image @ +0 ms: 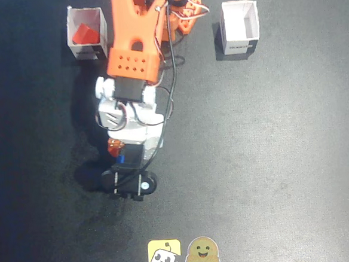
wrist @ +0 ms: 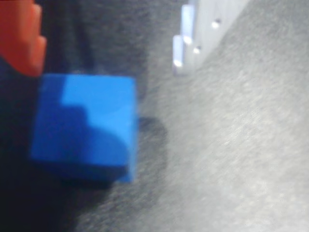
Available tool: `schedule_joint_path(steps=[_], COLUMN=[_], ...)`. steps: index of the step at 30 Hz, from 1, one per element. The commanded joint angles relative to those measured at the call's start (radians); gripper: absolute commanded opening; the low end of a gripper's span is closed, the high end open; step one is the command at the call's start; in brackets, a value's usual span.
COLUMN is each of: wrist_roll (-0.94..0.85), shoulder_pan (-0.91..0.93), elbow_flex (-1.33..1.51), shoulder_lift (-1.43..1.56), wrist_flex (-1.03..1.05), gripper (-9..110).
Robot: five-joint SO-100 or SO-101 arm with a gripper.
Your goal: Put the red cube in the right box and the blue cube in the left box.
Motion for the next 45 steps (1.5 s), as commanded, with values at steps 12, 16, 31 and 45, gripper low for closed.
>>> schedule_joint_path(steps=[12,16,31,45], wrist_roll=[-0.040,-0.038,-0.014,-0.029], shoulder_pan=[0.032,0.032,0.015,0.017], elbow_flex=[-0.120,-0.160,-0.186,-0.161], shoulder_lift=[0.015,-0.026,-0.129,-0.207], wrist_flex=[0.017,0.020,-0.044,-0.121], gripper=[21,21,20,15])
